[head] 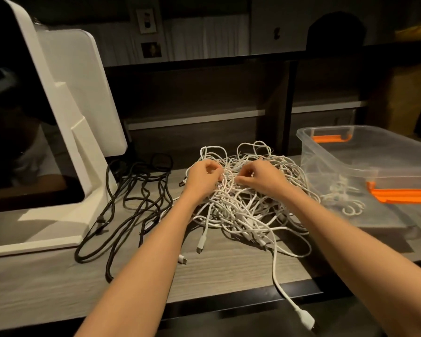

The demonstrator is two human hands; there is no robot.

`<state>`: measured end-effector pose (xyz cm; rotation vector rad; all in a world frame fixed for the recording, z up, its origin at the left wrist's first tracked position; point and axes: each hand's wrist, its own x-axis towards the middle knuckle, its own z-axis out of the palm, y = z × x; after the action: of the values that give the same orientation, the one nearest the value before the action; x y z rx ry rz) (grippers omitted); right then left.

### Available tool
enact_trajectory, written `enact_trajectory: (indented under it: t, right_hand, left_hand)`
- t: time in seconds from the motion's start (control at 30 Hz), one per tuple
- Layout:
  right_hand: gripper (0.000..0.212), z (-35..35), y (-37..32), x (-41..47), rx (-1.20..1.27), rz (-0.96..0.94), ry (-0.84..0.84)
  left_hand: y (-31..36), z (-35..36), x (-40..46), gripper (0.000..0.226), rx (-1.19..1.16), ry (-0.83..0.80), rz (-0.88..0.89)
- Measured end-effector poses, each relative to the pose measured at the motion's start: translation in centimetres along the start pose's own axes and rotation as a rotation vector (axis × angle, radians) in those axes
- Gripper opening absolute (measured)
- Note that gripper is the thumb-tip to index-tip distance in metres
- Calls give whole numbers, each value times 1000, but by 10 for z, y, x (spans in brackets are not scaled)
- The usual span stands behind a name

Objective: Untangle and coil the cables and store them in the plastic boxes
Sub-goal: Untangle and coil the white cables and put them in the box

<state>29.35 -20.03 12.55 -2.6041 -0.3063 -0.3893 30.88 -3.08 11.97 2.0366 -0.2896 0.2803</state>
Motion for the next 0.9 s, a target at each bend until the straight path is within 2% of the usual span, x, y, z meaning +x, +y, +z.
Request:
enact_trajectory:
  t: [0.1, 0.2, 0.37, 0.47, 0.57, 0.67, 0.77, 0.83, 0.9]
  right_hand:
    - [19, 8, 4, 0, -23, -54, 115]
    - [30, 12, 6, 1, -113, -62, 79]
    - [18, 16, 8, -2, -106, -43, 93]
    - [9, 15, 6, -5, -64, -66, 127]
    - [7, 16, 5, -6, -52, -72, 165]
    - [7, 17, 7, -6, -22, -24, 224]
    - [19, 16, 9, -5, -58, -5, 225]
    - [23, 16, 10, -6, -39, -17, 222]
    - [29, 14, 6, -9, 26, 7, 261]
  left_hand:
    - [-7, -2, 5, 4, 101, 44, 42]
    - [-11, -3, 6, 5, 118, 37, 22]
    - [-12, -6, 6, 15, 217, 36, 46]
    - [-11, -11, 3, 10, 186, 35, 92]
    - [-10, -12, -1, 8, 264, -68, 178]
    - [-8, -13, 0, 7, 351, -210, 154]
    - [-8, -14, -1, 10, 358, -252, 155]
    - [-5, -13, -2, 14, 398, -159, 176]
    - [-2, -12, -2, 13, 374, 30, 221]
